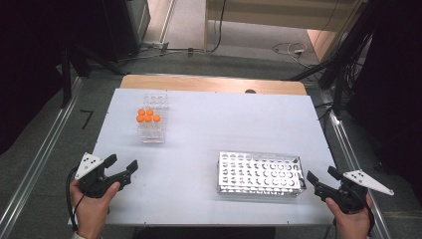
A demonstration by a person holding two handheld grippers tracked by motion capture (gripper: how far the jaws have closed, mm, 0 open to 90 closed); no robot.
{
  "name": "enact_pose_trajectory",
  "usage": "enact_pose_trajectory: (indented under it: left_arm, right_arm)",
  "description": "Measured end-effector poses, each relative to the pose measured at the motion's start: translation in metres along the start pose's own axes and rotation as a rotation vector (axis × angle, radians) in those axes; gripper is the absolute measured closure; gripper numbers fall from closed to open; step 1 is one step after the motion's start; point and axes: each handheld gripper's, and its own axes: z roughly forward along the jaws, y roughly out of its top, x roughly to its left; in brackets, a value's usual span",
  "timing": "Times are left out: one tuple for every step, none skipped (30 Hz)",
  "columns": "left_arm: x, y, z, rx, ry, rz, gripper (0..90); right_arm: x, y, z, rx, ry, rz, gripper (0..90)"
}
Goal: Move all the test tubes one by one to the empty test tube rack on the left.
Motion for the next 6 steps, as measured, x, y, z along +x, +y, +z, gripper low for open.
enact_pose_trajectory:
  left_arm:
    - [0.001,0.0,0.001,0.006,0.004,0.005,19.2]
    - [0.001,-0.001,0.002,0.014,0.008,0.007,18.8]
    - [0.002,-0.002,0.003,0.021,0.011,0.006,18.1]
    - [0.002,-0.003,0.005,0.031,0.018,0.008,17.4]
    - [0.004,-0.004,0.006,0.044,0.03,0.016,17.0]
    - [0.005,-0.005,0.008,0.053,0.041,0.022,16.2]
  right_arm:
    - [-0.002,-0.001,0.001,0.002,-0.011,0.0,16.7]
    - [-0.003,-0.002,0.002,0.009,-0.02,-0.001,16.6]
    - [-0.005,-0.003,0.003,0.018,-0.027,-0.001,15.9]
    - [-0.007,-0.005,0.005,0.028,-0.037,-0.003,15.4]
    - [-0.009,-0.007,0.008,0.038,-0.055,-0.005,15.3]
    - [-0.011,-0.008,0.011,0.051,-0.07,-0.008,15.2]
